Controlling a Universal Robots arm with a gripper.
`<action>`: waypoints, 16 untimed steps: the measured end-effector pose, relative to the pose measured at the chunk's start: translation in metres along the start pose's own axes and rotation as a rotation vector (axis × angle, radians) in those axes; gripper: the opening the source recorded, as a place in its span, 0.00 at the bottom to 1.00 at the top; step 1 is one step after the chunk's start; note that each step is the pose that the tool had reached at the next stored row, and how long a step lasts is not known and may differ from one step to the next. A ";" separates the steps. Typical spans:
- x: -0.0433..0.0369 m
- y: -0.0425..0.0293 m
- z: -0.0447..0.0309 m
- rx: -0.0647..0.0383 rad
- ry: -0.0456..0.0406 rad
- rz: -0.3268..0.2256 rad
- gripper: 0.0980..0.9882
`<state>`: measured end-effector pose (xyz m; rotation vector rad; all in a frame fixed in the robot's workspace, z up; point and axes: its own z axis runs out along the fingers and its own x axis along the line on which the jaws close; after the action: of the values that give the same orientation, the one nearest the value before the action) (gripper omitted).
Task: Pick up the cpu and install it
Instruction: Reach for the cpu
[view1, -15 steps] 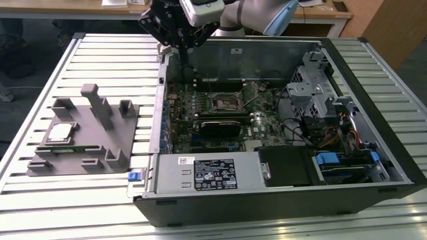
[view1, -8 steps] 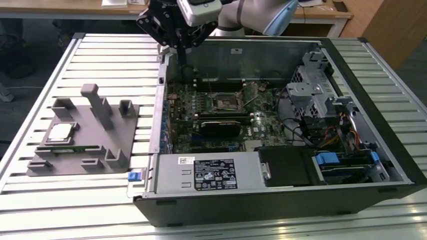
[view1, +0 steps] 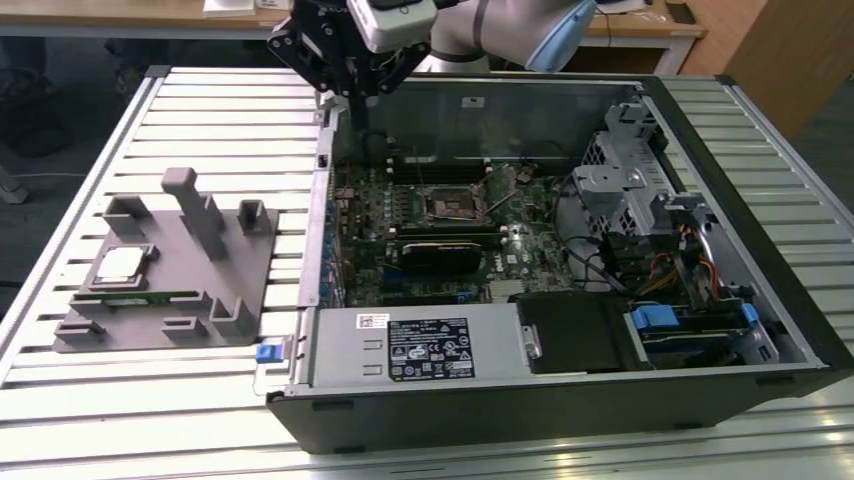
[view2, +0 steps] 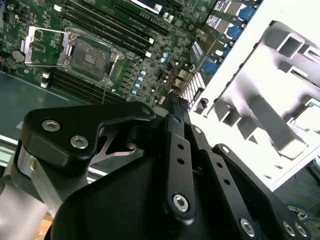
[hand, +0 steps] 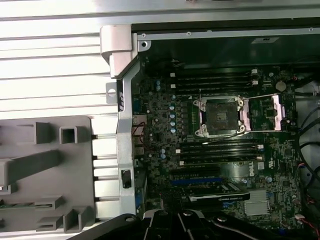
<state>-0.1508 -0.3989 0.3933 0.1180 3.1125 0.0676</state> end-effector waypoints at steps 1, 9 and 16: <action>0.0006 0.0000 0.0000 0.000 -0.0001 0.000 0.01; 0.0054 -0.0004 -0.0001 0.000 0.0000 0.000 0.01; 0.0103 -0.0008 -0.0002 0.000 0.0000 0.000 0.01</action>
<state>-0.1611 -0.3989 0.3932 0.1180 3.1125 0.0676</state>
